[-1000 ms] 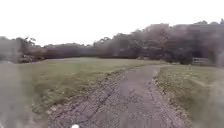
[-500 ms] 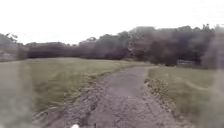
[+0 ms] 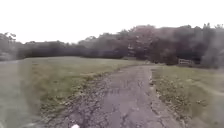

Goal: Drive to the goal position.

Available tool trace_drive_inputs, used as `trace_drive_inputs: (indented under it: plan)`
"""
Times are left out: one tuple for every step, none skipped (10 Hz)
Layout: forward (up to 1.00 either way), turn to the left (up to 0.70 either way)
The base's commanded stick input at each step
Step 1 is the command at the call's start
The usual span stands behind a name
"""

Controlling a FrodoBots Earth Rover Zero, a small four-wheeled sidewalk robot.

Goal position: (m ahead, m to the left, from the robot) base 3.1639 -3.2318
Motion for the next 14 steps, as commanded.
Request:
trace_drive_inputs:
  plan:
    - [0.85,0.0]
    - [0.85,-0.01]
    - [0.85,-0.03]
    - [0.85,-0.01]
    - [0.85,0.01]
    - [0.85,0.02]
    - [0.85,0.02]
    - [0.85,-0.23]
    - [0.85,-0.32]
    - [0.85,-0.34]
    - [0.85,-0.34]
    - [0.85,-0.34]
    - [0.85,-0.34]
    - [0.85,-0.34]
